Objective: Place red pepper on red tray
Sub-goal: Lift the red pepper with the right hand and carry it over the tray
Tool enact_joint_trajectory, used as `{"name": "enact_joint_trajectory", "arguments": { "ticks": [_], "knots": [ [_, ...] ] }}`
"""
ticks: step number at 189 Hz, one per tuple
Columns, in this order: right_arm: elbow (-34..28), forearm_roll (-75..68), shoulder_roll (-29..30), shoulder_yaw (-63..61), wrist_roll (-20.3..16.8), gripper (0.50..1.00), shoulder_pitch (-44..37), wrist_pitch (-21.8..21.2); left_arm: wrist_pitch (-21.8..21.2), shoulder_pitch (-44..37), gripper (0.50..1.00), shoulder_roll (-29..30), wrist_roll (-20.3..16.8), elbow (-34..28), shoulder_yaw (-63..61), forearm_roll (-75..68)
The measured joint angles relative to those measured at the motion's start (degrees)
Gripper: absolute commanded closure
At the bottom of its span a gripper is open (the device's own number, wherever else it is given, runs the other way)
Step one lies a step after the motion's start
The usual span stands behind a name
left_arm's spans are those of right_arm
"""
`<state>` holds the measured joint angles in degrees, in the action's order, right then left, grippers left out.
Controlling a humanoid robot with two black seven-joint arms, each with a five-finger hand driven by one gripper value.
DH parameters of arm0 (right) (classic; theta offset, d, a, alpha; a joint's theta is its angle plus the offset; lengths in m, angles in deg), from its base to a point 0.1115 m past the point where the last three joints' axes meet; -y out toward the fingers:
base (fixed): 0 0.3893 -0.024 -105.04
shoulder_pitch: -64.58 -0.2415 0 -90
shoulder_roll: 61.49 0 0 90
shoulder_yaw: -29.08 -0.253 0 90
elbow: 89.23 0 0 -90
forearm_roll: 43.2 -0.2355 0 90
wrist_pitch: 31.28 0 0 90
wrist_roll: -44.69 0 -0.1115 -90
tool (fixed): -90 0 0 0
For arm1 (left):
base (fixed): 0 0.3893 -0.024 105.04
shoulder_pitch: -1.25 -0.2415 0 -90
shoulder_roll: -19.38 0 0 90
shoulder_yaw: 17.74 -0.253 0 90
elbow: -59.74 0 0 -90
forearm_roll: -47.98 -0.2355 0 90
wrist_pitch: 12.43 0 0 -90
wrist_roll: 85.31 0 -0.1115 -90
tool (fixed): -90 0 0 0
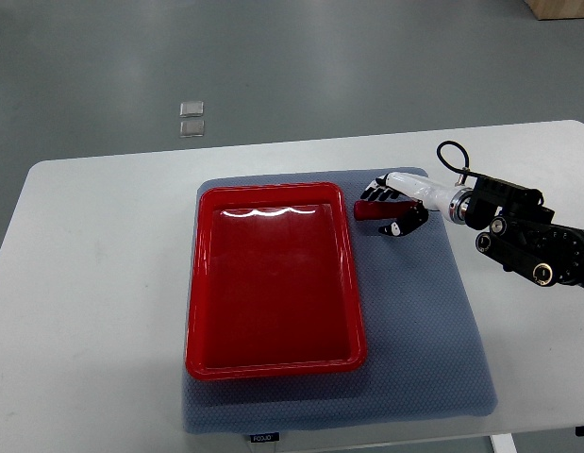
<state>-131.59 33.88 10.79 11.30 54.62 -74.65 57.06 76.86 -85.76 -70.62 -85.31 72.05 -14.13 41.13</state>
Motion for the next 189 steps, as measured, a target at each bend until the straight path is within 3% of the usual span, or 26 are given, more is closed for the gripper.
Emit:
{"name": "enact_joint_trajectory", "arguments": {
  "ticks": [15,86,137,189],
  "knots": [
    [0.1,0.0,0.0,0.1,0.0,1.0,0.0,0.0,0.0,0.0,0.5,0.0,0.0,0.0,0.0,0.0],
    [-1.1,-0.4,-2.3,-0.2,0.1,1.0,-3.1,-0.4,0.0,0.0,0.5,0.0,0.0,-0.1,0.1,0.0],
    [-11.5,-2.3,-7.6,-1.8,-0.2,1.0,-5.5,-2.6,0.0,0.0,0.5,0.0,0.0,0.0,0.1,0.0],
    [-14.3,-2.4,2.3,-0.6,-0.4,1.0,-7.3,-3.2,0.0,0.0,0.5,0.0,0.0,-0.1,0.1,0.0]
  ]
}}
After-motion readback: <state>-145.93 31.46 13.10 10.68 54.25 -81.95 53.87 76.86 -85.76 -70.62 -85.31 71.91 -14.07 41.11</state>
